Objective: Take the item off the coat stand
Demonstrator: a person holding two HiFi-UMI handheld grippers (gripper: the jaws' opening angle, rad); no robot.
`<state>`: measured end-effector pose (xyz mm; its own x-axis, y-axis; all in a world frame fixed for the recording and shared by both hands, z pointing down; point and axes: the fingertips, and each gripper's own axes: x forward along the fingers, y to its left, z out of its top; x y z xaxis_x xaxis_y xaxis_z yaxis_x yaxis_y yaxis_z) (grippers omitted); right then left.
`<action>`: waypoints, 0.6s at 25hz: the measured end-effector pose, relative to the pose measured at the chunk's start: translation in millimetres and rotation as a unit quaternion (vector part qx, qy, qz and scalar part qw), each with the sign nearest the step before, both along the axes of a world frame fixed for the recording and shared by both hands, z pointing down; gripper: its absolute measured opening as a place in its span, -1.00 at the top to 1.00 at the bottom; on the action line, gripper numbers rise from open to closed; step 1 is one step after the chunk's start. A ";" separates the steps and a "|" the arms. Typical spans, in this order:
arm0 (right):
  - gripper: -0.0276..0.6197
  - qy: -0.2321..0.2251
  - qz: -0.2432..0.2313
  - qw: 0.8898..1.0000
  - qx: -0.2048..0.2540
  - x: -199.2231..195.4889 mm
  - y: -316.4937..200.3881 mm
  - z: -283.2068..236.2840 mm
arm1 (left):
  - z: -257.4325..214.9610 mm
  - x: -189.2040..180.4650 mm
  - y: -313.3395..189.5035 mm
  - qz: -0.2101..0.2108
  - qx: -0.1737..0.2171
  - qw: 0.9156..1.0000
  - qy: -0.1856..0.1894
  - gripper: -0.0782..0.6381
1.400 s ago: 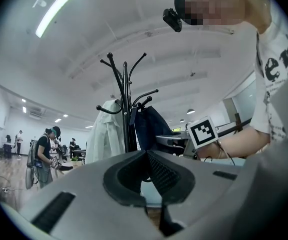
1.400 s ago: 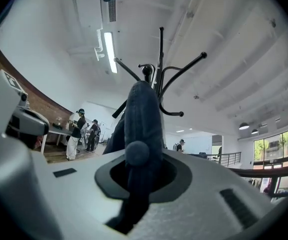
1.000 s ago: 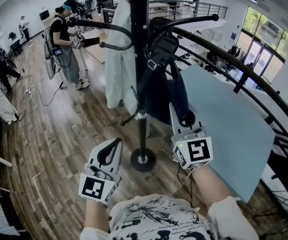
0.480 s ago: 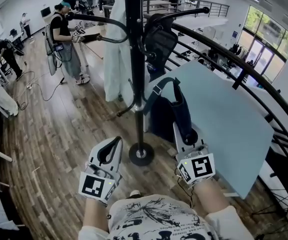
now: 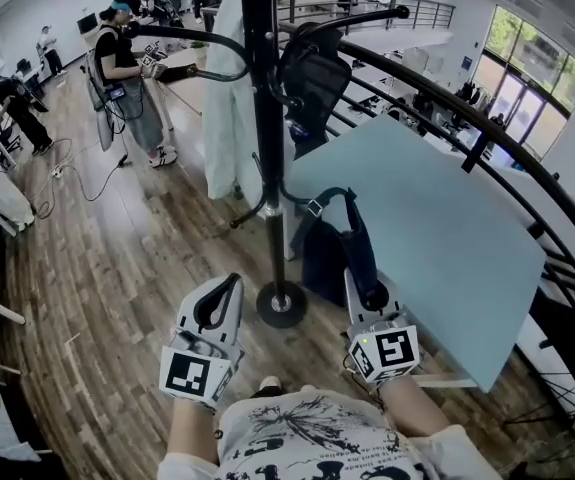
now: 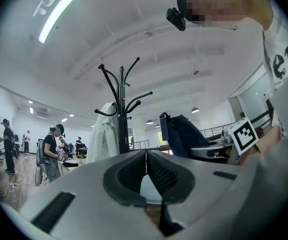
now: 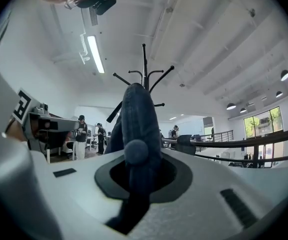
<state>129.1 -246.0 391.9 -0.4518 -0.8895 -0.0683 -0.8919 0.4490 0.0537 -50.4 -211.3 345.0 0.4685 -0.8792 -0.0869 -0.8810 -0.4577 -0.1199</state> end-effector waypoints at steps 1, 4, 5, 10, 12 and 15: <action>0.82 0.000 0.000 1.000 0.000 -0.8 -0.8 -0.4 | -0.7 -0.8 -0.7 0.000 0.000 1.000 0.000 0.77; 0.82 0.007 -0.005 1.000 0.009 -4.2 -4.4 -5.5 | -2.6 -1.0 -4.8 0.002 0.003 1.000 0.000 0.77; 0.82 0.010 -0.007 1.000 0.014 -5.4 -5.3 -8.0 | -3.6 -0.5 -5.8 0.003 0.005 1.000 0.001 0.77; 0.82 0.020 -0.009 1.000 0.020 -7.3 -6.8 -15.2 | -6.7 1.7 -4.8 0.002 0.012 1.000 -0.001 0.77; 0.83 0.021 -0.006 1.000 0.020 -7.3 -7.9 -17.1 | -6.9 2.5 -4.7 0.006 0.012 1.000 -0.003 0.77; 0.83 0.025 -0.005 0.999 0.023 -9.2 -12.0 -20.4 | -8.2 1.3 -9.6 0.011 0.013 1.000 -0.004 0.77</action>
